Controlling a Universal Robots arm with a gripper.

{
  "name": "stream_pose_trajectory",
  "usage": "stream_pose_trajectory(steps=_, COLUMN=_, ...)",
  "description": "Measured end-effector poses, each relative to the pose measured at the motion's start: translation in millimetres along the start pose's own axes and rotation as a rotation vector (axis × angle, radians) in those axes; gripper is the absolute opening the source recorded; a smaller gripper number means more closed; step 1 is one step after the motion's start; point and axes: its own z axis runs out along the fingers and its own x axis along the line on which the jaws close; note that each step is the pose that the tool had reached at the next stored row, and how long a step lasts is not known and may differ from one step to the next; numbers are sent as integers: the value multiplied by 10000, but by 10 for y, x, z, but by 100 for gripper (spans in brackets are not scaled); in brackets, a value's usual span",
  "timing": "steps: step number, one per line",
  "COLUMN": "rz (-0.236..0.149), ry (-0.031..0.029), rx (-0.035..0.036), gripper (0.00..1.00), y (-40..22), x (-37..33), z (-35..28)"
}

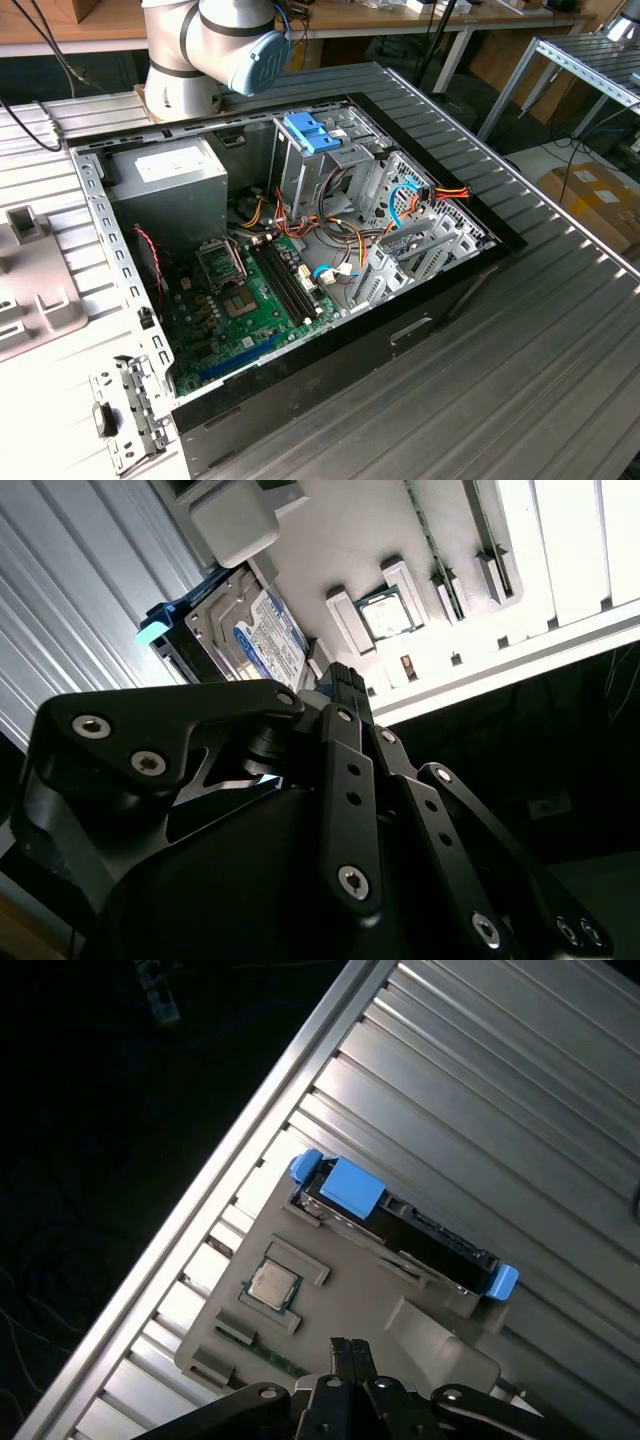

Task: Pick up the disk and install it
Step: 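Pick up the disk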

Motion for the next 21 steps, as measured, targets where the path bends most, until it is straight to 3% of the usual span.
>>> stream_pose_trajectory(steps=21, rz=-890, ry=39, rx=-22, gripper=11, y=0, x=0, z=6)
